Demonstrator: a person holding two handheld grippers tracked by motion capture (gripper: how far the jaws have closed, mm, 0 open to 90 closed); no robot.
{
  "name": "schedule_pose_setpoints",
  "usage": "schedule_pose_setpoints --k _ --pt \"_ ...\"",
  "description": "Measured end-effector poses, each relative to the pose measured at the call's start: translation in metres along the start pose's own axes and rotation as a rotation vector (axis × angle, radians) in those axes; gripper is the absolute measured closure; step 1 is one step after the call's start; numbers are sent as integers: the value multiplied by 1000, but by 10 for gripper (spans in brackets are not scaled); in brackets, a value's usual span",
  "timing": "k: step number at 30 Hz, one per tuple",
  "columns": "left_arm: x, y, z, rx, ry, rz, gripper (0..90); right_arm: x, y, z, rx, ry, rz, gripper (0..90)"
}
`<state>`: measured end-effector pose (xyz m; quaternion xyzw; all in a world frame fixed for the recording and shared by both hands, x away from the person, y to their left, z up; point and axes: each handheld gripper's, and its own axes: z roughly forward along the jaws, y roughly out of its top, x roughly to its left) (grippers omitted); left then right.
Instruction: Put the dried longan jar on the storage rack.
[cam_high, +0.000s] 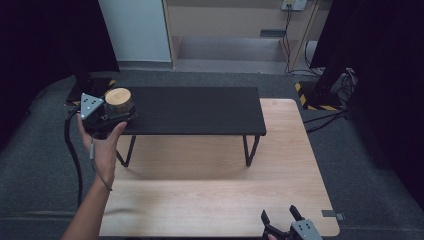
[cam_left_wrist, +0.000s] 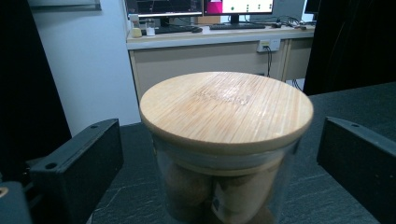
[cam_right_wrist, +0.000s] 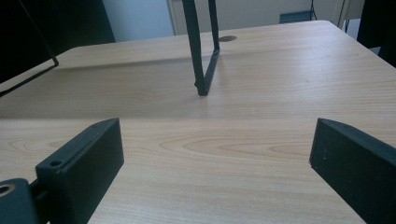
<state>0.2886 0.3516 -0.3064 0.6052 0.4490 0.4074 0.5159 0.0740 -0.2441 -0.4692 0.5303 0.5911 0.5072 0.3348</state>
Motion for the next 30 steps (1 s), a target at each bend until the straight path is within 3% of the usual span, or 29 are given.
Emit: schedule_pose_setpoints --k 16,30 --pt "-5 -4 -19 -19 4 2 0 1 1 -2 -5 8 -2 31" --pt "-19 -26 -52 -49 7 -23 0 2 2 -4 -14 17 -6 30"
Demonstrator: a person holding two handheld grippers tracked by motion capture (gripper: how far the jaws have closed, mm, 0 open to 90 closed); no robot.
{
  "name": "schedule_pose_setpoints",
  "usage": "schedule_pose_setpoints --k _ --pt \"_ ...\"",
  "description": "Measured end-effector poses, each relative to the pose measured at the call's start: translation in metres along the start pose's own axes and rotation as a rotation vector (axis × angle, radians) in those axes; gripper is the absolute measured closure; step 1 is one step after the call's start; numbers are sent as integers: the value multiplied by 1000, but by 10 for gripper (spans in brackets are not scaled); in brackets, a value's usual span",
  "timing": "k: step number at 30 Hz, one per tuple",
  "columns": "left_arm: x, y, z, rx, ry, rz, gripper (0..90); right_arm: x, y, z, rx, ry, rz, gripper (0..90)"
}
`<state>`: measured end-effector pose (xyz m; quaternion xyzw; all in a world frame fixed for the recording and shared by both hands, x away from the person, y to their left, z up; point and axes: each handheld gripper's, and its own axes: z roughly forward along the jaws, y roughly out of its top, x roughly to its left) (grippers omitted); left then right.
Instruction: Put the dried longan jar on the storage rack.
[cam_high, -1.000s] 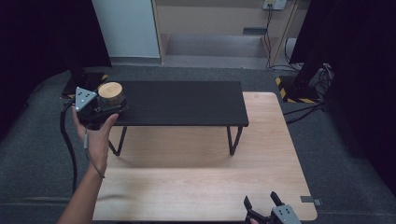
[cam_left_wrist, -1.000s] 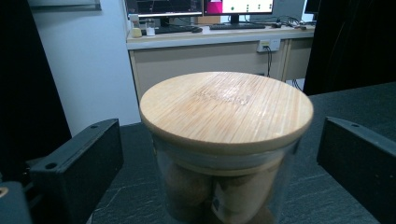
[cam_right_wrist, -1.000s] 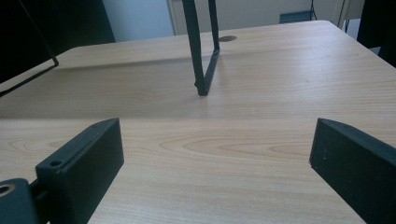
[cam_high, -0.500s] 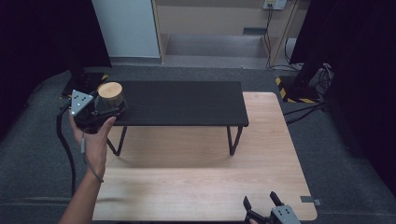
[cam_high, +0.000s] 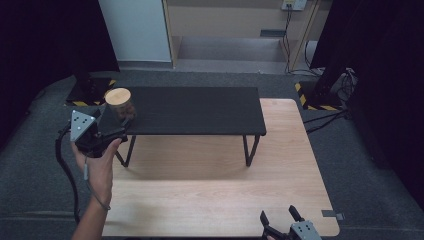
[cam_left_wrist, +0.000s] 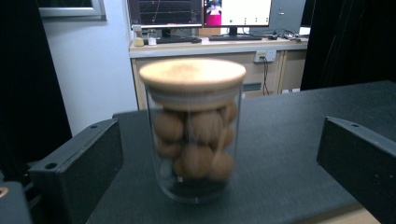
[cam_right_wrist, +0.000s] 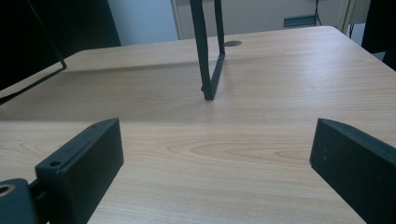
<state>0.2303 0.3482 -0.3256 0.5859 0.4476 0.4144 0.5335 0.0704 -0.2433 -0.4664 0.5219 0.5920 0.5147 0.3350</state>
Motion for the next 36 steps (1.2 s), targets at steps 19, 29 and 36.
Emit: schedule_pose_setpoints --k 19,29,36 --pt "-24 -70 -47 25 -27 -41 0 4 -1 4 -7 19 1 27" --pt "-34 -103 -65 67 -48 -35 0 6 -4 5 -19 25 -1 25" --pt "-39 -123 -81 81 -32 -56 0 7 -4 7 -19 28 -3 25"
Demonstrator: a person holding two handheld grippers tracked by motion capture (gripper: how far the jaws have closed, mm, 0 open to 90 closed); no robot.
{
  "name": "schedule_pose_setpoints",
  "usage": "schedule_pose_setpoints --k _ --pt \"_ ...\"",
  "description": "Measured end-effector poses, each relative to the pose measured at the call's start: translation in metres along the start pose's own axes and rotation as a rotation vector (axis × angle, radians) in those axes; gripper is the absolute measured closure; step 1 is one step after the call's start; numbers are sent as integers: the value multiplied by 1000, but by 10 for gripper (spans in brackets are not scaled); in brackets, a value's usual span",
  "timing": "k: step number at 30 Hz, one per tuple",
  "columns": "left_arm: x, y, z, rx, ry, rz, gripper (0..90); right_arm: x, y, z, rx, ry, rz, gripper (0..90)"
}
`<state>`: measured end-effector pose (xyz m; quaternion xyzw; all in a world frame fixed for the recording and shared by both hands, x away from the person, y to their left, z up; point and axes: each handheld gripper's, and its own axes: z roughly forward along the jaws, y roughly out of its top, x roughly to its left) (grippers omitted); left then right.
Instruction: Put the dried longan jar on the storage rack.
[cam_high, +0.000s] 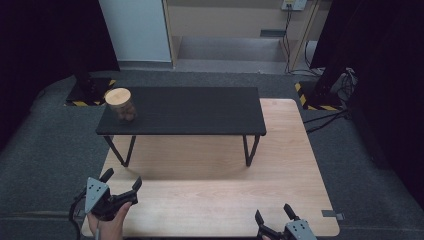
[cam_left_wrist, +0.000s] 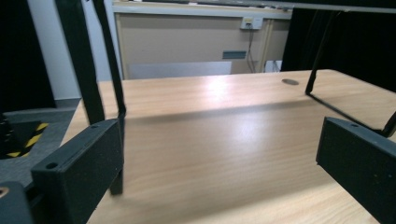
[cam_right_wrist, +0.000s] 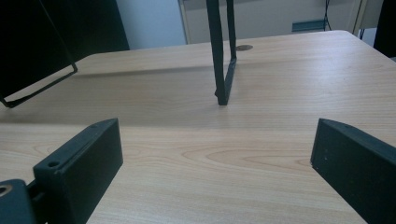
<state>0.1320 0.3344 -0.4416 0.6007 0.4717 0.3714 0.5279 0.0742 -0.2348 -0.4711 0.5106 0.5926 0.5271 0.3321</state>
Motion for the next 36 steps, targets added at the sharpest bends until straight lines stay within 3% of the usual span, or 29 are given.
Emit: schedule_pose_setpoints --k 11,36 --pt "-5 -21 -13 41 15 -23 0 0 0 2 -8 5 -2 24" --pt "-7 -25 -26 38 33 -43 0 -3 1 0 -34 -8 4 24"
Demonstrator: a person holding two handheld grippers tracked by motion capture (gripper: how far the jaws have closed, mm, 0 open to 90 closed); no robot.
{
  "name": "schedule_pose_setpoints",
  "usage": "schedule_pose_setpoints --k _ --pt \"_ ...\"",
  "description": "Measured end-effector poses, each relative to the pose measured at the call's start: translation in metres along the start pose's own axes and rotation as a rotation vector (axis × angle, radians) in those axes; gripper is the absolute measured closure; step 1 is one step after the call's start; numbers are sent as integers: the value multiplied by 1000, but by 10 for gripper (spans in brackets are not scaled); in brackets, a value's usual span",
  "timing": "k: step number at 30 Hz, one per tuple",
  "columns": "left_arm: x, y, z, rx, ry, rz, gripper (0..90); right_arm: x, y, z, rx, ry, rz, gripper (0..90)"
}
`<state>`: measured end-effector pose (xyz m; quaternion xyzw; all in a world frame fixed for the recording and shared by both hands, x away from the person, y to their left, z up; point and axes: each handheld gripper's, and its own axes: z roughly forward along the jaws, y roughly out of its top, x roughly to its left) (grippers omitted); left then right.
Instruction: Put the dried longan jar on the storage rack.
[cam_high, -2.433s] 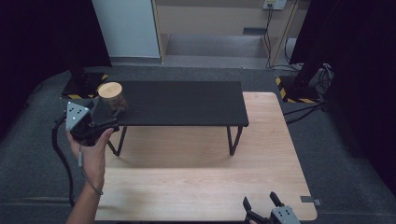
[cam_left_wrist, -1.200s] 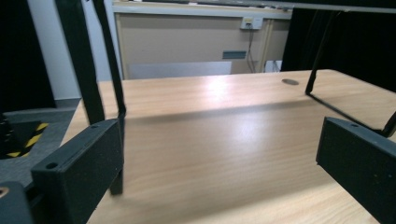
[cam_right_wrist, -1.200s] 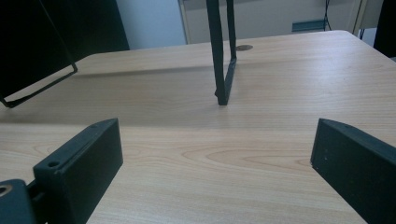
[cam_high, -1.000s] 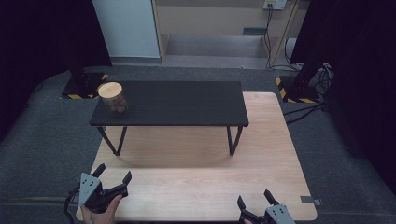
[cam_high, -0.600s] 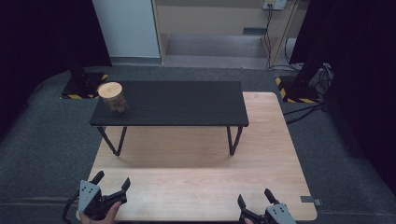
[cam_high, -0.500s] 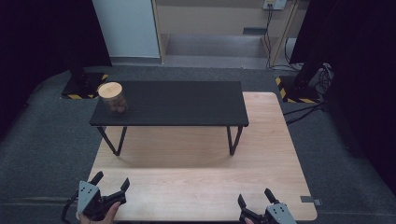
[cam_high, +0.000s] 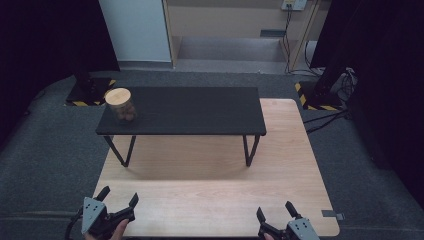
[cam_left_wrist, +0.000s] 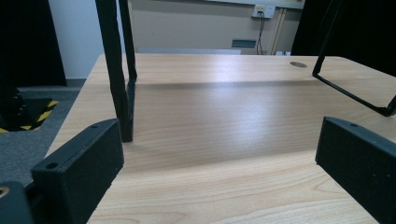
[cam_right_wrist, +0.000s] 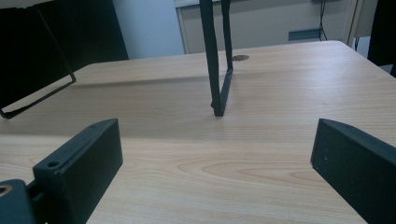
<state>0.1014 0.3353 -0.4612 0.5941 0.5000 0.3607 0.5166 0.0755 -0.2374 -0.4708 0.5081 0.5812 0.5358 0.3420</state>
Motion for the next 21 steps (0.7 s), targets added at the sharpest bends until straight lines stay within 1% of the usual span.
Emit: schedule_pose_setpoints --k 3,6,12,14,21 --pt "0 0 0 7 -3 -3 0 -1 -1 0 2 -1 2 24" --pt "0 0 0 4 -4 -5 0 -1 -2 0 3 1 8 24" --pt "-1 1 2 18 -6 10 0 -1 -2 -1 -4 10 16 24" --pt "0 1 1 21 -12 8 0 0 -2 -3 -10 15 28 23" --pt "-1 5 -9 11 -30 14 0 3 0 -15 -39 33 38 20"
